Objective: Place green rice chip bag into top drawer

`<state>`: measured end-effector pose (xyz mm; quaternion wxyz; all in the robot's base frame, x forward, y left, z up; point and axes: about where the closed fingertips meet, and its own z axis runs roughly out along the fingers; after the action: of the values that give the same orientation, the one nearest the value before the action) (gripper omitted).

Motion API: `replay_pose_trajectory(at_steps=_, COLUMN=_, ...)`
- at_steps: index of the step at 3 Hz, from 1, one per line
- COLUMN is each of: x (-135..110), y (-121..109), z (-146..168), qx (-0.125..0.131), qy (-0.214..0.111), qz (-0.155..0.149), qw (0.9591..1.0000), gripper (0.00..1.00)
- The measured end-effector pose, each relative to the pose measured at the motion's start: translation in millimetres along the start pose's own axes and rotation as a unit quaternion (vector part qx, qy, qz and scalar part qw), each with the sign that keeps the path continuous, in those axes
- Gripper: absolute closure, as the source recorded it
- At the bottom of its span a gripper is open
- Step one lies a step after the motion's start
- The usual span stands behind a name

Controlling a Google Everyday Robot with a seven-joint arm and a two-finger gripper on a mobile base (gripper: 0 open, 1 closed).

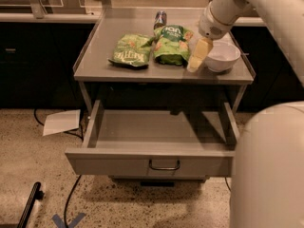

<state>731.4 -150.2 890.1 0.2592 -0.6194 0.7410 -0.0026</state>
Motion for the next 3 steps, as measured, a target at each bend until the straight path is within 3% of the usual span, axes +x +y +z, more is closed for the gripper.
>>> replay_pose_trajectory(at_steps=1, x=-30.2, y=-39.4, z=-16.5, qx=0.041, qy=-0.017, qz=-0.016, qw=0.9989, gripper=0.0)
replay_pose_trajectory(at_steps=2, x=-37.9, y=-51.6, z=-33.1, qx=0.063, qy=-0.027, qz=-0.019, qw=0.9975, gripper=0.0)
replay_pose_trajectory(at_steps=3, x=-37.9, y=-51.7, z=-32.9, qx=0.063, qy=-0.027, qz=-0.019, qw=0.9975, gripper=0.0)
